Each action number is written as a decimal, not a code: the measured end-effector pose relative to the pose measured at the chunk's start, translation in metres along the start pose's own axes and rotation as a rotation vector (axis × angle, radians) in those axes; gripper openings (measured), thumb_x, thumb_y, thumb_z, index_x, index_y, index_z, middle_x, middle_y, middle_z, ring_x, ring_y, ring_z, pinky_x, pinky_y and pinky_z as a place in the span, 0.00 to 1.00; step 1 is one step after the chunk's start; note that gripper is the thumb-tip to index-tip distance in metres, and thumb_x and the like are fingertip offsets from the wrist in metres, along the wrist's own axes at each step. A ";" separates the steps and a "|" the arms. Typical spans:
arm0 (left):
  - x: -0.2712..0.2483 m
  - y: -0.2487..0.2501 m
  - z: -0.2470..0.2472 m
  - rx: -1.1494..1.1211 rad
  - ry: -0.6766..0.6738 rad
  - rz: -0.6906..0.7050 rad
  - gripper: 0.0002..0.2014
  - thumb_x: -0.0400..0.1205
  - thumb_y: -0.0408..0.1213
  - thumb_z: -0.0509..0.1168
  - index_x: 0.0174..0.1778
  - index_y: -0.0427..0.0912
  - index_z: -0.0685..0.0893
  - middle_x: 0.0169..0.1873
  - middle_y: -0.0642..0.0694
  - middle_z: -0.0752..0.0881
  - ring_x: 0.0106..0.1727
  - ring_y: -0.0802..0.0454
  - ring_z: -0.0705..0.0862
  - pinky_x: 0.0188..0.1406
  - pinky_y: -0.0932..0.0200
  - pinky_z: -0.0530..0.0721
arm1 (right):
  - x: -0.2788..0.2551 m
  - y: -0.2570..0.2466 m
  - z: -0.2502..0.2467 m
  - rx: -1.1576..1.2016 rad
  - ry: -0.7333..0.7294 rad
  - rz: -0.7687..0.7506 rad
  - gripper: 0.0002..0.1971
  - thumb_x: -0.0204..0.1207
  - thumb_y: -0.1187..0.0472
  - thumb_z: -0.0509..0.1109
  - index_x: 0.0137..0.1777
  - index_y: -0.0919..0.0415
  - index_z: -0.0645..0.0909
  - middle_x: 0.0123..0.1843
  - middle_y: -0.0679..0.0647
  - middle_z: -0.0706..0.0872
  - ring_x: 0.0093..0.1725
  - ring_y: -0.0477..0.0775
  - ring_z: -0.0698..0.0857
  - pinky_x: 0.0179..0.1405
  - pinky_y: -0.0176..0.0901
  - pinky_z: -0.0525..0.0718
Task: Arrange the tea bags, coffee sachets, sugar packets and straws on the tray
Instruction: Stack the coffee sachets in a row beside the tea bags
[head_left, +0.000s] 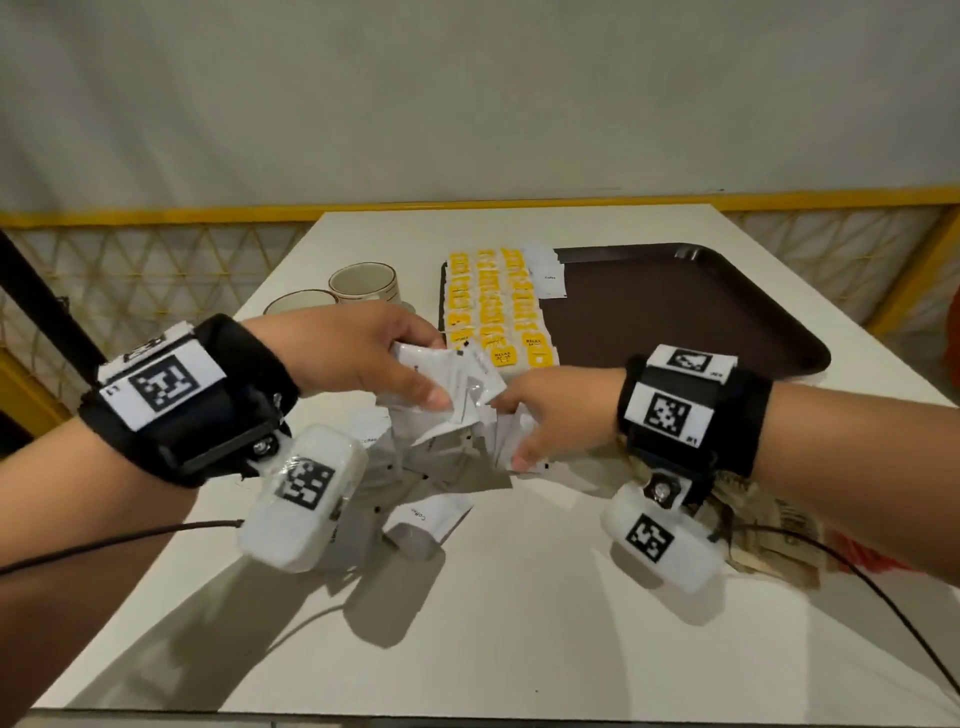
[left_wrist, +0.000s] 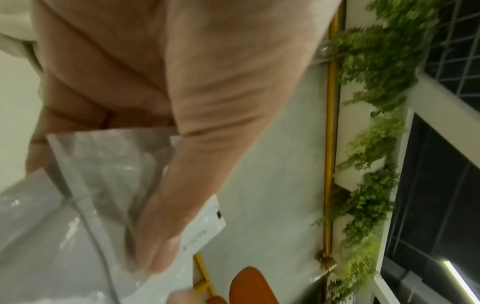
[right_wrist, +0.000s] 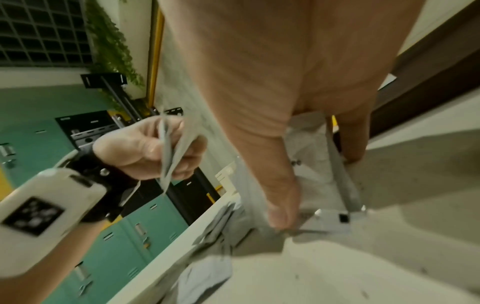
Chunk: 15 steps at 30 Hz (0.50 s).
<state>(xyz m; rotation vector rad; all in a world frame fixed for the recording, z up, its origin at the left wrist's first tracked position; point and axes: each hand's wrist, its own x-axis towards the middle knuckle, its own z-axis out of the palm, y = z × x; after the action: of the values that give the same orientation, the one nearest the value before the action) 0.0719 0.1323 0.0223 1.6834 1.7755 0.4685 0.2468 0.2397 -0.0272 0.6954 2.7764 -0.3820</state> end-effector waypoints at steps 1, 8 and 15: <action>0.002 -0.004 -0.001 -0.031 0.045 -0.008 0.08 0.69 0.47 0.76 0.38 0.49 0.87 0.29 0.57 0.87 0.29 0.66 0.81 0.30 0.75 0.75 | 0.001 -0.003 0.003 -0.015 0.013 -0.002 0.32 0.73 0.51 0.76 0.75 0.58 0.72 0.65 0.51 0.79 0.62 0.53 0.79 0.57 0.40 0.78; 0.017 -0.011 0.007 -0.471 0.171 -0.037 0.20 0.65 0.41 0.80 0.52 0.40 0.87 0.49 0.40 0.90 0.51 0.43 0.88 0.56 0.52 0.85 | 0.006 -0.002 0.001 -0.013 0.085 -0.037 0.31 0.71 0.55 0.77 0.74 0.57 0.72 0.65 0.55 0.80 0.64 0.56 0.79 0.55 0.41 0.78; 0.045 0.007 0.022 -0.817 0.343 -0.077 0.11 0.79 0.30 0.69 0.57 0.36 0.82 0.42 0.42 0.86 0.37 0.51 0.87 0.31 0.56 0.88 | -0.017 0.043 -0.028 1.251 0.610 -0.107 0.14 0.72 0.70 0.74 0.56 0.61 0.81 0.51 0.56 0.88 0.48 0.53 0.88 0.46 0.43 0.86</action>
<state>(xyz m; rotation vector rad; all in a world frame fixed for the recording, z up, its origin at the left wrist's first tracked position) 0.0932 0.1738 0.0017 0.9879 1.5330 1.2991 0.2773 0.2782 -0.0041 0.9796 2.7997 -2.3472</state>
